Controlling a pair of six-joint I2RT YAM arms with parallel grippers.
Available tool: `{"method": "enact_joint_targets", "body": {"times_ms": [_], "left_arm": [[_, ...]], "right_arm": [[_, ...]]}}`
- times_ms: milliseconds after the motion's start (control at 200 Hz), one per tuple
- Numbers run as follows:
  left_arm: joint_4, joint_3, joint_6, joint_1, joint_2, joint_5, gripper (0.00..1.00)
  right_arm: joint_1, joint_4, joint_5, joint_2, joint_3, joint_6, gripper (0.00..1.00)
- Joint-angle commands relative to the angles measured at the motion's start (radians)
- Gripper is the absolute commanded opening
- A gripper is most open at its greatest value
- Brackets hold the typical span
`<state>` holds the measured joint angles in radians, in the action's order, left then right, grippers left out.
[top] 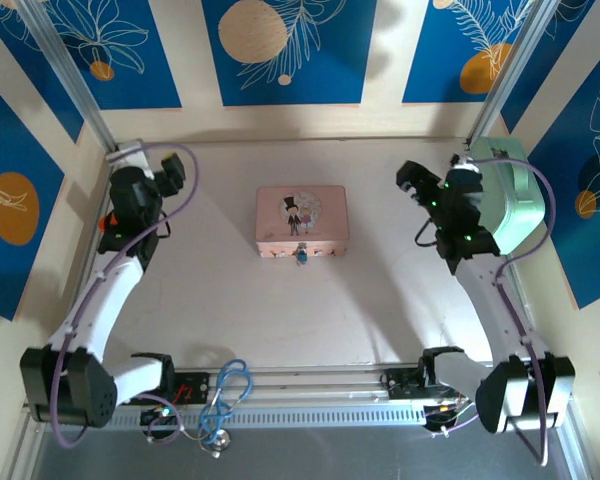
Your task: Unlock the padlock with the key
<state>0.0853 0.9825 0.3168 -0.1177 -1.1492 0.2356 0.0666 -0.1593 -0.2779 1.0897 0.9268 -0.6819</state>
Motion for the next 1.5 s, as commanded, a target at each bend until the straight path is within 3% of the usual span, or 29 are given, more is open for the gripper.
{"method": "enact_joint_targets", "body": {"times_ms": [0, 105, 190, 280, 335, 470, 545, 775, 905, 1496], "left_arm": [[-0.377, 0.005, 0.173, -0.147, -0.006, -0.095, 0.76], [-0.427, -0.04, 0.214, -0.351, 0.008, -0.064, 0.77], [-0.5, -0.047, 0.32, -0.431, -0.021, -0.081, 0.78], [-0.516, -0.078, 0.445, -0.439, -0.052, -0.149, 0.77], [-0.473, -0.11, 0.487, -0.442, -0.052, -0.181, 0.77], [-0.396, -0.139, 0.525, -0.442, -0.059, -0.21, 0.77], [-0.382, -0.132, 0.534, -0.442, -0.071, -0.237, 0.76], [-0.228, -0.202, 0.623, -0.434, -0.105, -0.373, 0.65], [-0.203, -0.244, 0.675, -0.41, -0.1, -0.387, 0.62], [-0.158, -0.334, 0.679, -0.389, -0.064, -0.378, 0.61]], "right_arm": [[0.115, -0.383, -0.015, 0.047, 0.014, -0.176, 0.96], [0.398, -0.602, -0.31, 0.09, 0.144, -0.229, 0.95], [0.578, -0.745, -0.466, 0.157, 0.236, -0.289, 0.94], [0.761, -0.618, -0.557, 0.165, 0.188, -0.231, 0.94], [0.825, -0.466, -0.515, 0.166, 0.117, -0.153, 0.89], [0.778, -0.392, -0.247, 0.253, 0.077, -0.193, 0.77], [0.776, -0.355, -0.202, 0.33, 0.08, -0.165, 0.7], [0.82, -0.274, -0.263, 0.572, 0.197, -0.077, 0.63], [0.809, -0.219, -0.254, 0.645, 0.23, -0.093, 0.61], [0.792, -0.337, -0.311, 0.829, 0.376, -0.15, 0.53]]}}
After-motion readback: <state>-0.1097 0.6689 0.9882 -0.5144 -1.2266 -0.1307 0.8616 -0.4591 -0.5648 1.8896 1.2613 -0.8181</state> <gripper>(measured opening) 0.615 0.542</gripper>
